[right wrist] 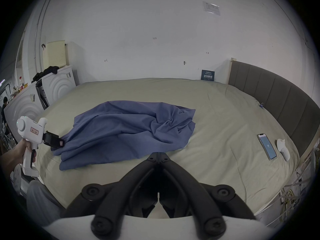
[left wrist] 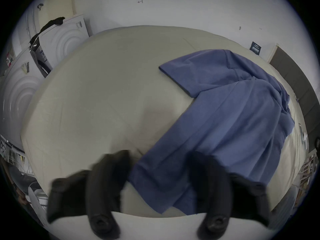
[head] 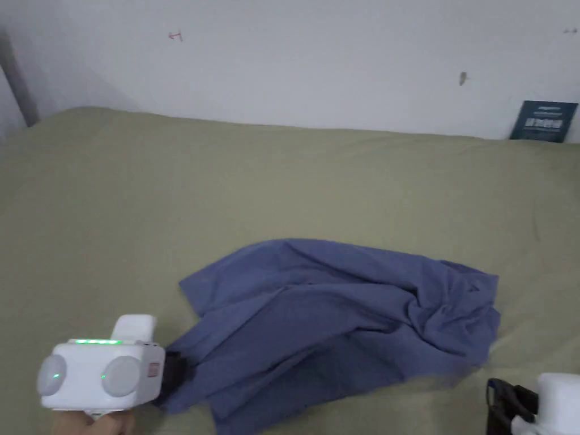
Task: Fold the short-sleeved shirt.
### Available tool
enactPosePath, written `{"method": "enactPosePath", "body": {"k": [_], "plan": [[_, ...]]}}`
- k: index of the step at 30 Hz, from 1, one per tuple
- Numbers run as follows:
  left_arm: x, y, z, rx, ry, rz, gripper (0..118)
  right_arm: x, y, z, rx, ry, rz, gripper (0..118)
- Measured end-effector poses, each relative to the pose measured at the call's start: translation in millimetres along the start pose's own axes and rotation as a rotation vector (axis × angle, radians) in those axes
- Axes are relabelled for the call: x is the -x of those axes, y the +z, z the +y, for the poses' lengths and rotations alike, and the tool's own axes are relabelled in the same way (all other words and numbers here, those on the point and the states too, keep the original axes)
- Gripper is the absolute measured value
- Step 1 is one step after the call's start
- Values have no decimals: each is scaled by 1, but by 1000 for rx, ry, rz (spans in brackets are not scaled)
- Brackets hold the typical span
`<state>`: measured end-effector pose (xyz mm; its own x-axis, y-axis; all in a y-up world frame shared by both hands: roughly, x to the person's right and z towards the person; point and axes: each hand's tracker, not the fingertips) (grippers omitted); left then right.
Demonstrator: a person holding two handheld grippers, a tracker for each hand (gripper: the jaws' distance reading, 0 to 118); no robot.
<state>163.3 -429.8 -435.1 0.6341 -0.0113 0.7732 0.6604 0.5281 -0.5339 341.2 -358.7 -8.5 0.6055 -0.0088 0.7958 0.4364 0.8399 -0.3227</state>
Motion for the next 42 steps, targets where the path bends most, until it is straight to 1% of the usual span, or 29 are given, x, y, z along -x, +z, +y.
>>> {"method": "enactPosePath", "body": {"k": [1,2,3,4,6,8,12,14,15,16,19,20,21,22,23,24,25,26,27,28,30,32,34,36,37,39,40,41,42], "plan": [[-1,3,0,-6,-14,-3,29,-3,-2,0,7,-7,-3,1],[-1,6,0,-31,-37,5,7,-6,-5,0,15,-15,-5,1],[-6,11,1,-28,-38,-5,7,-10,-8,1,23,-24,-16,1],[-14,13,1,10,-71,-16,7,-13,-11,1,33,-29,-30,1],[-19,14,-4,-17,-93,5,7,-23,-21,4,49,-34,-46,1],[-19,14,-1,-19,-83,0,7,-32,-34,10,71,-41,-59,1],[-15,16,2,-19,-59,-27,7,-54,-79,26,139,-3,-89,1],[-15,17,3,-16,-58,-38,7,-66,-103,38,166,-46,-76,1],[-14,17,4,-12,-56,-44,7,-72,-118,45,181,-49,-74,1],[-12,16,5,-9,-53,-48,7,-76,-130,51,196,-42,-81,1],[-13,17,6,-9,-42,-61,7,-88,-175,72,246,26,-124,2],[-9,15,7,-9,-40,-64,7,-93,-190,78,281,40,-111,2],[-10,15,7,-9,-41,-66,7,-98,-202,86,275,29,-114,2],[-10,16,7,-9,-44,-67,7,-100,-213,92,293,30,-121,17],[-10,16,8,-8,-45,-69,7,-104,-227,98,318,20,-121,59],[-10,15,9,-6,-46,-71,7,-108,-242,101,362,-2,-108,104],[-10,16,10,-5,-47,-72,7,-111,-248,115,280,-2,-117,117],[-10,16,10,-4,-46,-73,7,-110,-256,124,340,1,-106,111],[-10,16,10,-2,-45,-76,7,-111,-267,133,388,4,-114,110],[-7,13,11,-1,-43,-78,7,-112,-277,140,398,5,-116,111],[-7,12,12,3,-38,-82,7,-108,-283,115,400,3,-123,111],[-4,10,12,3,-29,-87,7,-104,-294,111,441,4,-111,109],[-4,9,13,5,-24,-88,7,-103,-304,102,461,29,-111,107],[-3,7,13,8,-24,-86,7,-103,-301,103,445,39,-115,105],[-3,7,14,10,-28,-85,7,-103,-299,105,443,45,-107,96],[-3,7,16,13,-39,-83,7,-101,-290,106,429,30,-13,68],[-2,6,15,13,-39,-82,7,-98,-287,108,430,24,3,52],[-1,6,15,15,-38,-84,7,-94,-287,109,435,37,-2,28],[0,5,16,17,-36,-85,7,-92,-287,110,419,73,30,11]]}}
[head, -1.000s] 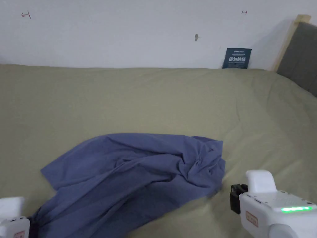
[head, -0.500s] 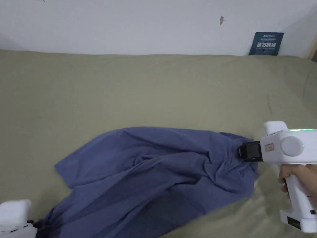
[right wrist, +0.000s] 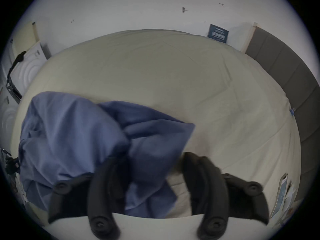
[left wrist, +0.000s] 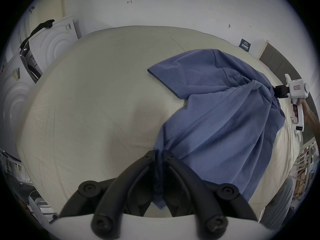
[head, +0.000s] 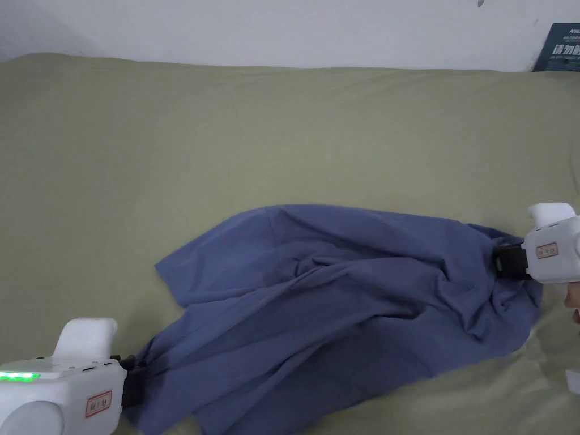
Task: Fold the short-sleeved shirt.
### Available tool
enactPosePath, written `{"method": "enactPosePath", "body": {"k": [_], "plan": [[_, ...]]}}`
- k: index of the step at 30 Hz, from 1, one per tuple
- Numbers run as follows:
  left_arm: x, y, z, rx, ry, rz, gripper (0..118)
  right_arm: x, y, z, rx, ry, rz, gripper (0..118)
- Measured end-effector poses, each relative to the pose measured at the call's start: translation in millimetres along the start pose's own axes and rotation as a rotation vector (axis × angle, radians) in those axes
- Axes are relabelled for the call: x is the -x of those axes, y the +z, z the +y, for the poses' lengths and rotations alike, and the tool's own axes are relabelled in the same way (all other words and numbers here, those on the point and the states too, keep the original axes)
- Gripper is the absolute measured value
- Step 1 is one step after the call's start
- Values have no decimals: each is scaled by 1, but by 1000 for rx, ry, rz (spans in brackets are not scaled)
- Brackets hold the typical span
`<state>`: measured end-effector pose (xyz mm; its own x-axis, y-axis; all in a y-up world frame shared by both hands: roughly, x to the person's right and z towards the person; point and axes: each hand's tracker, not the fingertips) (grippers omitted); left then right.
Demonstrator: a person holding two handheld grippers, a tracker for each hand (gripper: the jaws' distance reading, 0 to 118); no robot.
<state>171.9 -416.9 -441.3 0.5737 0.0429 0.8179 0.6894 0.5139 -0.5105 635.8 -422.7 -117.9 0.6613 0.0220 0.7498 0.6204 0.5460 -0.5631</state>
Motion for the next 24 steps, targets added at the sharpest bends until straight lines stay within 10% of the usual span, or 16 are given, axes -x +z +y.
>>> {"method": "enactPosePath", "body": {"k": [24], "plan": [[16,203,107,-415,35,64,7,-54,333,-27,-479,-131,-33,10]]}}
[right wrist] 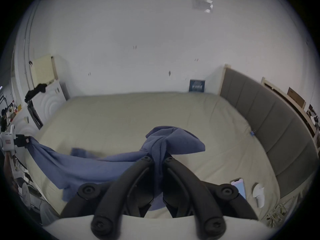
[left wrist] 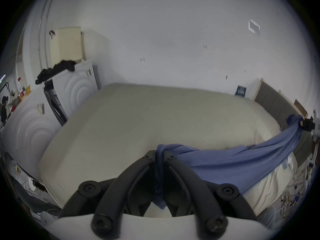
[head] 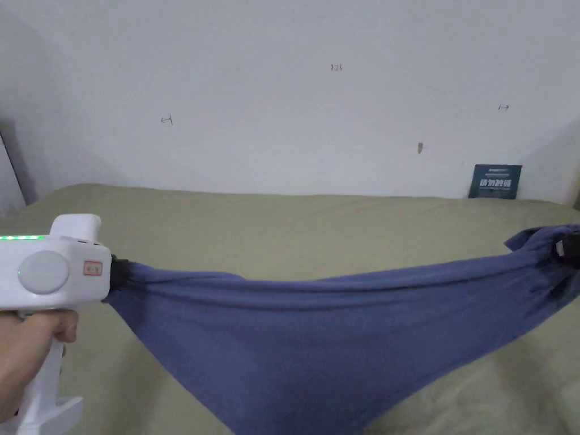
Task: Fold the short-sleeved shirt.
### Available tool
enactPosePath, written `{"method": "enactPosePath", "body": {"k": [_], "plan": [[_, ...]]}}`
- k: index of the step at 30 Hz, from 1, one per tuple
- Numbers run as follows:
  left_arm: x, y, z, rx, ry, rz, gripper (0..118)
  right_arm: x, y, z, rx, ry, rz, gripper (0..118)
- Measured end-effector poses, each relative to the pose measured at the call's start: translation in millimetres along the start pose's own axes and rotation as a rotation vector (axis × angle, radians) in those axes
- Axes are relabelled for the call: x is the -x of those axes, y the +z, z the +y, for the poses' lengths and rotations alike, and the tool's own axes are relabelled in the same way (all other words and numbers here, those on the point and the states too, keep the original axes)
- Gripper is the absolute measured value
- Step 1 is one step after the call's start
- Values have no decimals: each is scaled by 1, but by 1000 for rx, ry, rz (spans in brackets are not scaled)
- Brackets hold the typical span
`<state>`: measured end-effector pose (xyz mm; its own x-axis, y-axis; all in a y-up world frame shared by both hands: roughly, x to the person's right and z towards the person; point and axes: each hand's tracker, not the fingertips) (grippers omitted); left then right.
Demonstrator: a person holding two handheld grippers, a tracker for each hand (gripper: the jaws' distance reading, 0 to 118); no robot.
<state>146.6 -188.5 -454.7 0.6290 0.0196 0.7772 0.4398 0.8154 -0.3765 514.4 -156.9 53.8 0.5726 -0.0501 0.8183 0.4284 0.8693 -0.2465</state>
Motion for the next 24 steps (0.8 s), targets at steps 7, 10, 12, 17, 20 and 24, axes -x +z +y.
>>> {"method": "enactPosePath", "body": {"k": [7,10,12,17,20,24], "plan": [[-8,56,64,-117,7,-21,7,-8,73,45,-130,-36,-22,10],[-16,69,82,-155,-23,4,7,-10,86,59,-159,-56,-31,10],[-20,76,90,-172,-28,5,7,-10,90,67,-170,-46,-39,10],[-31,81,111,-180,-49,22,7,-7,90,86,-184,-25,-73,10],[-36,77,123,-185,-56,36,7,-8,82,98,-191,-23,-81,10],[-41,68,140,-195,-54,55,7,-6,65,114,-194,-21,-94,10]]}}
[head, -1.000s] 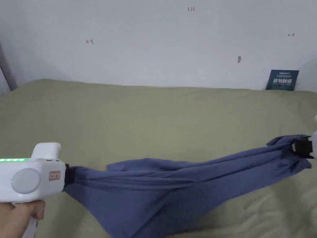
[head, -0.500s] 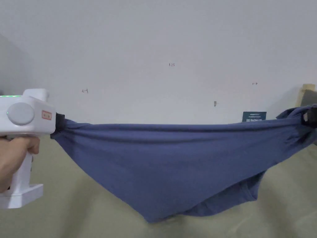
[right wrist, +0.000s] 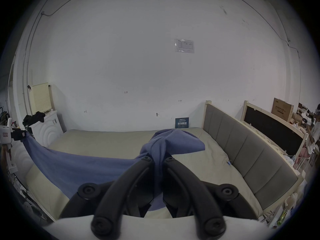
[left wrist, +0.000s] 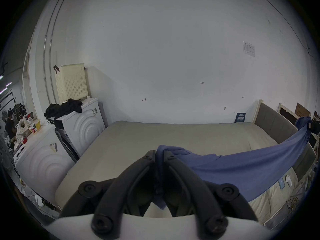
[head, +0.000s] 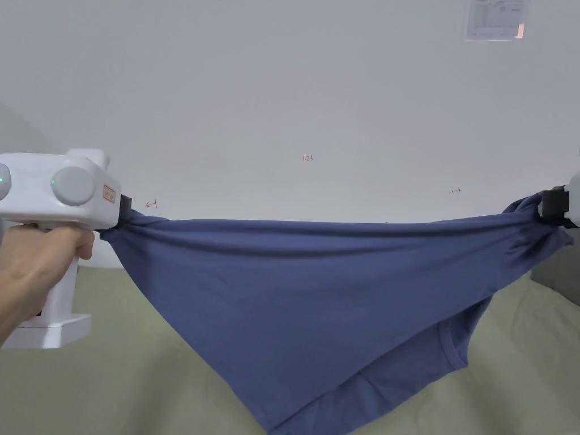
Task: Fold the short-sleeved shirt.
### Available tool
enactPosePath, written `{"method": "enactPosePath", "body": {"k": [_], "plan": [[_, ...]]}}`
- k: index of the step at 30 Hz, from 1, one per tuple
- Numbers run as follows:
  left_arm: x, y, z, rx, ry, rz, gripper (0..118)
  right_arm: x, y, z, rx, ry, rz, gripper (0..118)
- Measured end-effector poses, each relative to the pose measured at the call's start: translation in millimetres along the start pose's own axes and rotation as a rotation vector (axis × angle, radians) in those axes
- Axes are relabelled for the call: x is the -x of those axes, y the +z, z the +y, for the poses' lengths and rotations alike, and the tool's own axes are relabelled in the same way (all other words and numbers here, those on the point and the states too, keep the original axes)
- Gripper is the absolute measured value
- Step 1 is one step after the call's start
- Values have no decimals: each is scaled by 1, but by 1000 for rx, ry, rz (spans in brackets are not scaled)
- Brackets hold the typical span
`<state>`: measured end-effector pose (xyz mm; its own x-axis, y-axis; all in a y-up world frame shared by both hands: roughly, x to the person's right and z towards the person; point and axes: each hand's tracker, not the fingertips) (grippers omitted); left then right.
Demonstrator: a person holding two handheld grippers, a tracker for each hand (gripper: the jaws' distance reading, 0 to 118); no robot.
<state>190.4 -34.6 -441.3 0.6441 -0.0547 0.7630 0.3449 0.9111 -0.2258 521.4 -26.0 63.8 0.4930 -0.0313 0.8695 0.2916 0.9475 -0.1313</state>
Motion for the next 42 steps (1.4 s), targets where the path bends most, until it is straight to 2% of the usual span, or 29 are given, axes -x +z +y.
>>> {"method": "enactPosePath", "body": {"k": [15,28,34,42], "plan": [[-15,-74,56,-39,18,61,7,21,-96,44,-20,28,-32,10],[-44,-192,81,-45,16,114,7,31,-219,61,-23,57,-75,10],[-55,-245,62,-26,3,125,7,31,-262,39,-11,72,-87,10],[-62,-281,-15,94,-7,92,7,17,-288,-44,118,48,-92,10]]}}
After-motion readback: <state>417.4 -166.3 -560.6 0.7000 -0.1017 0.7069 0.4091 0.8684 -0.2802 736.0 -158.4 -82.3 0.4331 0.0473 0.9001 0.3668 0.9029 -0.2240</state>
